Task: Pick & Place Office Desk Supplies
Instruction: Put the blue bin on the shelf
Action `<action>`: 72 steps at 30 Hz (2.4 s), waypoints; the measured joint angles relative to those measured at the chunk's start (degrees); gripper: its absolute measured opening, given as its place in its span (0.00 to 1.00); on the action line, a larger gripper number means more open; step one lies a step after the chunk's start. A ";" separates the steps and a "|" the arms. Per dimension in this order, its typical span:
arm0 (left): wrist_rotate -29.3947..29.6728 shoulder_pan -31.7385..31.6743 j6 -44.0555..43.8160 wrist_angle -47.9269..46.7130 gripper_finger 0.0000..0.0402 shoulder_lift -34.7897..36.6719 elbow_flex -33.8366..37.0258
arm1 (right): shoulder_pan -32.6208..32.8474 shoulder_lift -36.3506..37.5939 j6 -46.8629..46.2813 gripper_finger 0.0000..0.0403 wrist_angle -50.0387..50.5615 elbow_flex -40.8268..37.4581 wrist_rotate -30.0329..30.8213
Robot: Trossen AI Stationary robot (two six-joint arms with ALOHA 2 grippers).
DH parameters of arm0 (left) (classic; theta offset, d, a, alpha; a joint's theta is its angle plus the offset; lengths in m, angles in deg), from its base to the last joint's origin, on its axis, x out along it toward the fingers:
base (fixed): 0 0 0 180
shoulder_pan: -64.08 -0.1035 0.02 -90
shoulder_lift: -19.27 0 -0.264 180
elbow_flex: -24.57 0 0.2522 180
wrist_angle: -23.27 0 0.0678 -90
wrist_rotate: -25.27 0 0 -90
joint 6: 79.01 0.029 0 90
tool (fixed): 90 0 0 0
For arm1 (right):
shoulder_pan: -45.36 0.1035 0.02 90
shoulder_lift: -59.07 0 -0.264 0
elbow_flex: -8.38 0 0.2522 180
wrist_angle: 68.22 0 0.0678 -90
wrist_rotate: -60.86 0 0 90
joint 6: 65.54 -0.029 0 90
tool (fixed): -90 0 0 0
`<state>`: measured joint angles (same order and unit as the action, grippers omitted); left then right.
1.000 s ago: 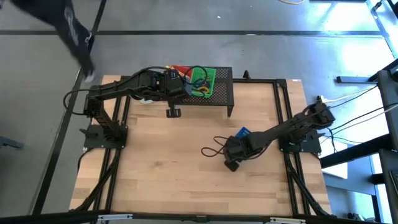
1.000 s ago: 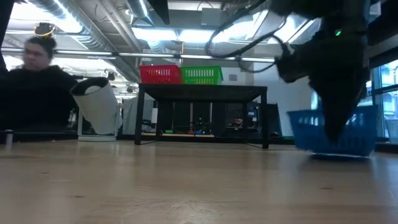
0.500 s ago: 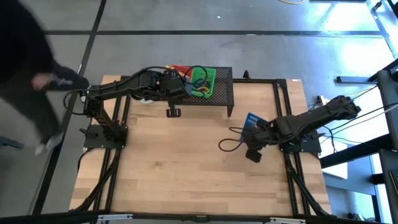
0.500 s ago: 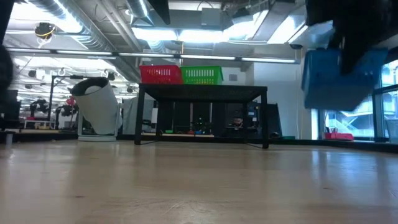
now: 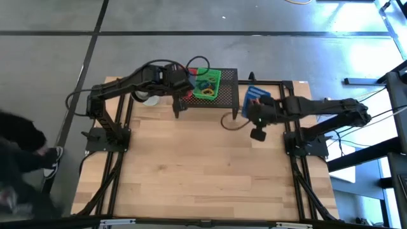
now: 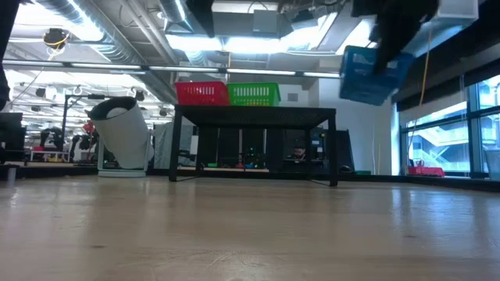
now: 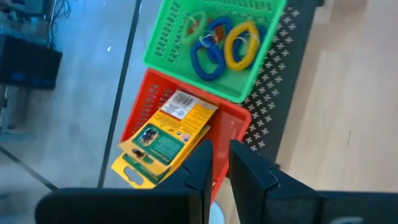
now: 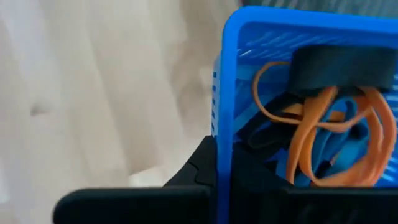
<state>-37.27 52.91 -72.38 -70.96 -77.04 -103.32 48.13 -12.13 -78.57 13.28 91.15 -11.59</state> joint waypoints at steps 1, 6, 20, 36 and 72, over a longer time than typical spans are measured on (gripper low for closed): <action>0.00 -0.29 -0.59 -0.02 0.11 0.00 0.00 | -1.60 0.00 2.31 0.00 -1.44 0.00 -0.17; -0.02 -1.04 -3.01 -0.13 0.11 0.00 0.00 | -9.10 -0.14 17.22 0.00 -11.35 0.00 -3.86; -0.03 -1.02 -4.15 -0.30 0.11 0.00 0.00 | -19.35 -11.93 27.23 0.01 -15.61 3.07 -9.73; 1.57 -1.02 -4.41 -0.32 0.11 0.00 0.00 | -23.19 -18.49 29.50 0.02 -14.17 11.26 -15.59; 1.62 -1.01 -5.09 -0.32 0.11 0.00 0.00 | -23.27 -18.36 29.94 0.40 -14.66 17.91 -13.47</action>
<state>-35.65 51.90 -77.46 -71.29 -77.04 -103.32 24.86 -30.49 -48.63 -1.38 109.06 -25.07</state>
